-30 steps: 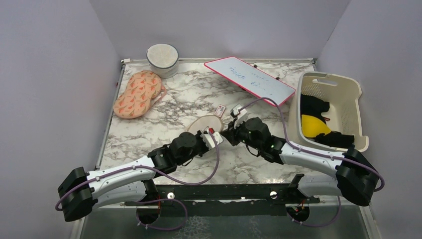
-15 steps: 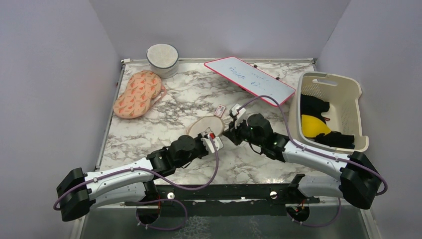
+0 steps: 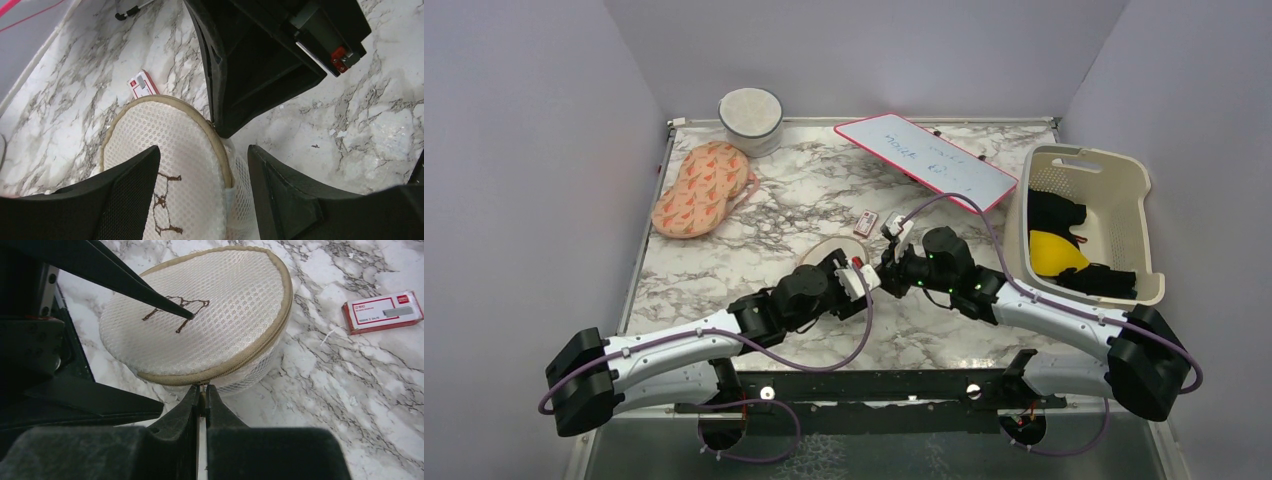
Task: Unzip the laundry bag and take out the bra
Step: Unzip the laundry bag at the center of the board.
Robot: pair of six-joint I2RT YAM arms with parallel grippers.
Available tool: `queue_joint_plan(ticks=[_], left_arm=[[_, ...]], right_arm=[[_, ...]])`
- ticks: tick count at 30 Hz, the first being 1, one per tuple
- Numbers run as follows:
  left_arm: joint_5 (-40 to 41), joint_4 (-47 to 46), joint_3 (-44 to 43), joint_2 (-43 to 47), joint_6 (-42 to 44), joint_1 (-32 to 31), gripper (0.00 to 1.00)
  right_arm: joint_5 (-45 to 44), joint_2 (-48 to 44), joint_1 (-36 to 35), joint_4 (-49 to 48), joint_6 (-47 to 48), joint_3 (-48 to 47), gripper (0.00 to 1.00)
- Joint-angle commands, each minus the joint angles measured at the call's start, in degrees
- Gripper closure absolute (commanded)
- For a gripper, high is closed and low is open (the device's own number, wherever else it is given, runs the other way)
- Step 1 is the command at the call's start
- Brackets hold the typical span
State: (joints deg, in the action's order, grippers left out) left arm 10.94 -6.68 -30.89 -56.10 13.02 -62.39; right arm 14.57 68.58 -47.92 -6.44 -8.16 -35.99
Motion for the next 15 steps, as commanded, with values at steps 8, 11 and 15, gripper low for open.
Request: queue_joint_plan(ticks=[8, 11, 15], left_arm=[[4.1, 0.0, -0.9, 2.2, 1.2, -0.3, 0.71], [3.7, 0.6, -1.1, 2.3, 2.0, -0.4, 0.82], [3.7, 2.1, -2.1, 1.8, 1.9, -0.4, 0.96]], right_arm=[[6.3, -2.1, 0.1, -0.7, -2.4, -0.6, 0.99], [6.8, -2.1, 0.1, -0.8, -2.3, -0.6, 0.99], [3.5, -1.7, 0.1, 0.6, -2.9, -1.4, 0.99]])
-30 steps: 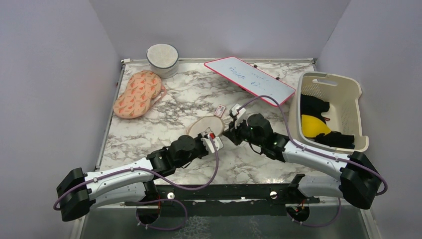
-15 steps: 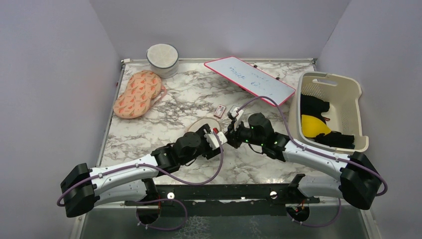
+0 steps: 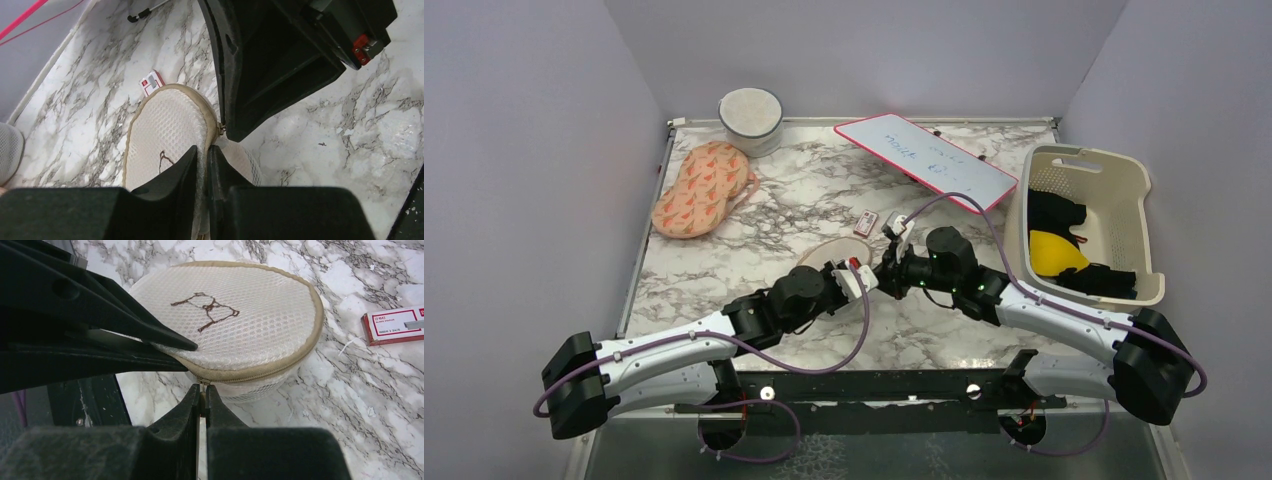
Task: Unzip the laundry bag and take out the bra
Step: Unzip the laundry bag at the center of the board.
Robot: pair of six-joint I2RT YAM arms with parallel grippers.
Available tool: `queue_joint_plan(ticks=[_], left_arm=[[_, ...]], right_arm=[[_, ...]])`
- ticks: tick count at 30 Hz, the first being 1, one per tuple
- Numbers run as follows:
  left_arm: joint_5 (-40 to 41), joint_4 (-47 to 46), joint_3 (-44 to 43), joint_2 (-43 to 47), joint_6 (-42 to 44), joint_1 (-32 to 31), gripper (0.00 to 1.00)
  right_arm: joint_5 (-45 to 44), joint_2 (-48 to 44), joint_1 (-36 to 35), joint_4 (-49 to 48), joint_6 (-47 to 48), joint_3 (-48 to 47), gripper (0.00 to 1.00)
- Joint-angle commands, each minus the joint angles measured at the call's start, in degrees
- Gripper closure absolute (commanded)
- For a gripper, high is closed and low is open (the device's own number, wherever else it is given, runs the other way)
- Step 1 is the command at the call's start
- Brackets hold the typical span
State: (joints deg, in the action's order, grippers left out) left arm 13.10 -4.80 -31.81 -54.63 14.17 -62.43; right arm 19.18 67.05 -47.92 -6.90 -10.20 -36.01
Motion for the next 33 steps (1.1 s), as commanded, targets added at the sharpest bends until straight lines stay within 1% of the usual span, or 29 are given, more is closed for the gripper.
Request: queue_joint_plan(ticks=[1, 2, 7, 11, 14, 17, 20, 22, 24, 27, 29, 30, 32, 33], left_arm=[[1.1, 0.3, -1.2, 0.3, 0.8, -0.3, 0.98], [0.7, 0.5, -1.3, 0.2, 0.9, -0.3, 1.00], [0.1, 1.0, -1.3, 0.2, 1.3, -0.6, 1.00], [0.2, 1.1, -1.0, 1.0, 1.6, -1.0, 1.00], [0.4, 1.1, -0.5, 1.7, 2.0, -1.3, 1.00], [0.7, 0.9, -0.2, 2.0, 2.2, -1.6, 1.00], [0.8, 0.9, -0.2, 1.8, 2.4, -1.7, 1.00], [1.2, 1.1, -0.3, 1.3, 2.5, -1.8, 1.00], [2.2, 1.6, -0.7, 0.9, 2.5, -1.9, 1.00], [3.6, 2.4, -1.2, 0.2, 2.5, -2.0, 1.00], [1.7, 4.1, -2.7, 0.0, 2.1, -2.0, 1.00], [0.1, 4.8, -3.2, 0.0, 1.5, -2.0, 0.97], [-5.5, 5.4, -3.8, 0.4, 1.2, -2.1, 0.74], [-7.9, 5.4, -3.8, 0.5, 1.0, -2.1, 0.64]], right_arm=[[-2.5, -0.2, 0.2, 1.3, -1.2, -1.4, 0.99], [-4.0, -0.2, 0.1, 1.2, -1.6, -1.3, 0.99], [-10.7, 0.7, 0.3, 1.0, -3.7, -1.1, 0.99], [-12.5, 1.8, 2.1, 0.5, -5.0, -0.9, 0.99], [-10.0, 2.6, 5.7, -0.4, -5.7, -0.5, 0.99], [-5.6, 3.8, 9.9, -2.4, -5.7, -0.1, 0.99], [-2.0, 5.8, 13.0, -2.5, -4.7, -1.0, 0.99], [-0.6, 6.3, 13.7, -2.0, -3.6, -1.6, 0.99], [3.2, 5.4, 13.8, -1.2, -1.4, -2.0, 0.99], [7.6, 2.2, 13.6, -1.0, 0.8, -1.4, 0.99], [7.6, 0.1, 13.4, 0.9, 1.7, -1.3, 0.99], [7.5, -1.1, 13.4, 1.9, 2.0, -1.3, 0.99], [8.1, -2.3, 13.2, 3.0, 1.5, -0.8, 0.99], [8.6, -2.7, 13.0, 3.0, 1.0, -0.4, 0.99]])
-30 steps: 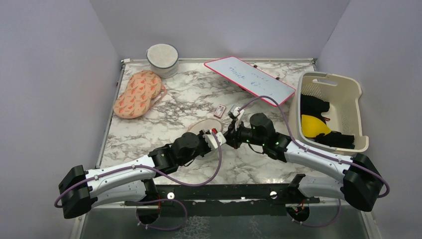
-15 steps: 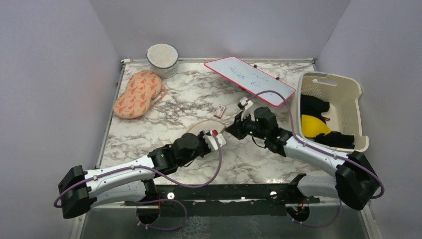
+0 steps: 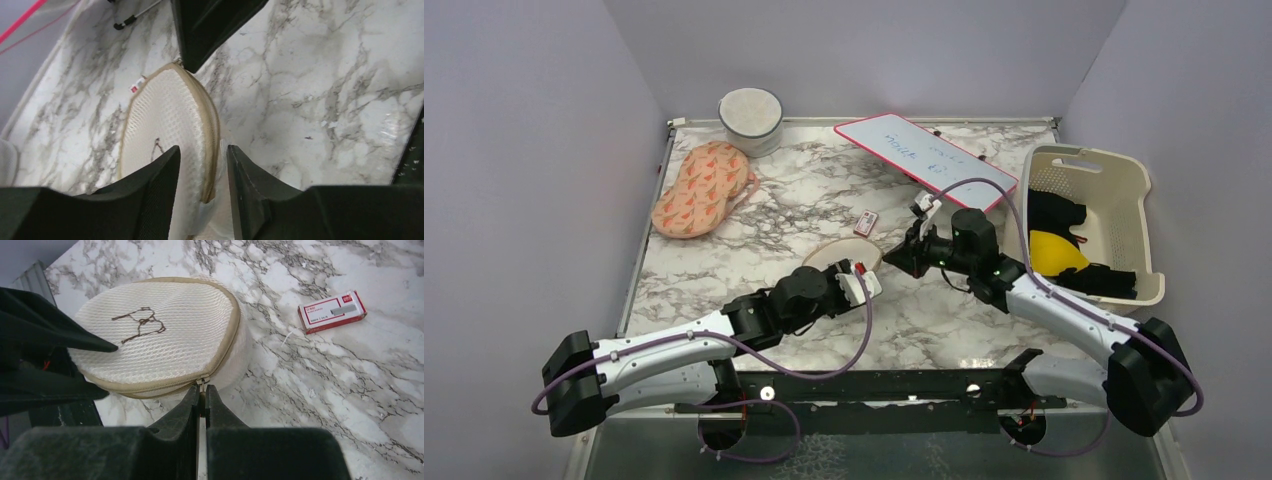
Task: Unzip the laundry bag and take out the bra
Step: Unzip the laundry bag at the center of the board.
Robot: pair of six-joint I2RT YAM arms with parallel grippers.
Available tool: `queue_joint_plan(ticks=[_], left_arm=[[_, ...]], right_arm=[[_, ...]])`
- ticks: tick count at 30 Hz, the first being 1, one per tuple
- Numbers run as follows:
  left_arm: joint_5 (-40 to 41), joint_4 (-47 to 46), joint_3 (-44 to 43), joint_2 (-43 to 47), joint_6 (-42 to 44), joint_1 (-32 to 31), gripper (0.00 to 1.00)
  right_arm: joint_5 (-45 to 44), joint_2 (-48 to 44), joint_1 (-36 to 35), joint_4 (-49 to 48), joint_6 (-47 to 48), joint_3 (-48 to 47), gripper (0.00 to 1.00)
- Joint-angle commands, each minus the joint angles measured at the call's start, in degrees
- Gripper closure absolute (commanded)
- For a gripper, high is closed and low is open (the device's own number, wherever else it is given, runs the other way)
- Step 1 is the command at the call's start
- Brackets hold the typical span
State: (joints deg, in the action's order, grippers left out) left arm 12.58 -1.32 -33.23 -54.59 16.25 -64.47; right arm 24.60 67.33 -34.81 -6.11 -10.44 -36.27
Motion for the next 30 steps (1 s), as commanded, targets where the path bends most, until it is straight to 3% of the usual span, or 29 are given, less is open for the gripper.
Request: queue_joint_plan(ticks=[1, 6, 11, 14, 18, 30], left_arm=[[-9.6, 1.9, -2.4, 0.8, -1.2, 0.0, 0.59], [-12.9, 1.6, -2.3, 0.7, -1.9, 0.0, 0.45], [-5.0, 1.7, -2.7, 0.0, -1.9, 0.0, 0.44], [-1.7, 1.1, -1.8, 1.5, -1.6, 0.0, 0.50], [-0.2, 0.9, -0.9, 3.2, -0.7, 0.0, 0.66], [-0.2, 3.4, -2.8, -0.9, 0.4, 0.0, 0.90]], right_arm=[[3.5, -3.1, -0.6, 2.2, 0.6, 0.1, 0.99], [0.8, -3.2, -5.0, 1.6, -2.7, 0.5, 0.99], [-1.2, -2.4, -9.4, -0.5, -5.8, 0.3, 0.99], [-3.2, -2.1, -11.9, -0.4, -6.1, -0.2, 0.99], [-4.3, -2.7, -12.3, 0.0, -6.0, -0.1, 0.99], [-3.9, -4.1, -12.4, 1.3, -5.5, 0.1, 0.99]])
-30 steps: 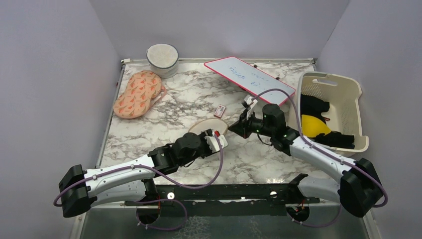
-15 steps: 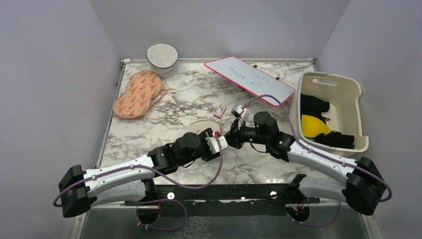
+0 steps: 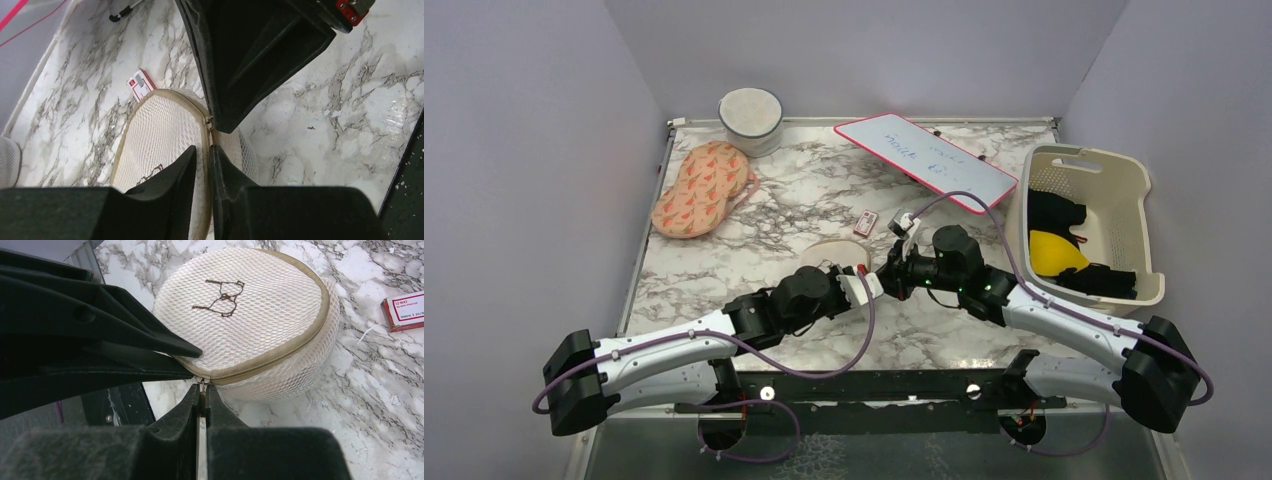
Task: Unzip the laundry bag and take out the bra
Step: Unzip the laundry bag at the center of the board.
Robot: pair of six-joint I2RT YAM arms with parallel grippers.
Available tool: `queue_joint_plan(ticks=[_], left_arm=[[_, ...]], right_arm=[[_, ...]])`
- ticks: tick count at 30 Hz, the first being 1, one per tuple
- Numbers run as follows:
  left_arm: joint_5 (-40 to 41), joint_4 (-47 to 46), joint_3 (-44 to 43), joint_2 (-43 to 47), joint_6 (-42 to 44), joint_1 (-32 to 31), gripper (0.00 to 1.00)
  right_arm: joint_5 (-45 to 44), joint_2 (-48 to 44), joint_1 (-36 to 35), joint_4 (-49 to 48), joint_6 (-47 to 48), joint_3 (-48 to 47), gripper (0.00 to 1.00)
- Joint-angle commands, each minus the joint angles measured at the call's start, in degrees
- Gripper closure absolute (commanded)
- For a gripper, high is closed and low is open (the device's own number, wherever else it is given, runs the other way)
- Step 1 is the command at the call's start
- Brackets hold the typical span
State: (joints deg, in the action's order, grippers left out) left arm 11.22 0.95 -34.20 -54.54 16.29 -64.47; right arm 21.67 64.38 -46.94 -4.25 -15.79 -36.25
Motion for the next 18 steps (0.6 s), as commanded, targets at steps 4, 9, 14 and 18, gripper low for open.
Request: queue_joint_plan(ticks=[4, 9, 14, 18], left_arm=[[1.0, 0.7, -1.4, -0.4, 0.5, 0.0, 0.98], [1.4, 0.1, -0.8, 0.8, 1.0, 0.0, 1.00], [2.1, -0.3, -0.3, 1.9, 1.4, -0.1, 1.00], [2.9, -0.7, 0.1, 2.8, 1.6, -0.2, 1.00]], right_arm=[[-2.2, -0.4, -0.2, -0.2, 0.2, 0.0, 0.99], [-6.9, 1.3, -0.2, 1.1, -0.4, -0.6, 0.99], [-12.4, 1.7, 0.5, 1.8, 0.6, -0.7, 0.99], [-11.5, 3.2, 4.5, 2.4, 0.8, -1.0, 0.99]])
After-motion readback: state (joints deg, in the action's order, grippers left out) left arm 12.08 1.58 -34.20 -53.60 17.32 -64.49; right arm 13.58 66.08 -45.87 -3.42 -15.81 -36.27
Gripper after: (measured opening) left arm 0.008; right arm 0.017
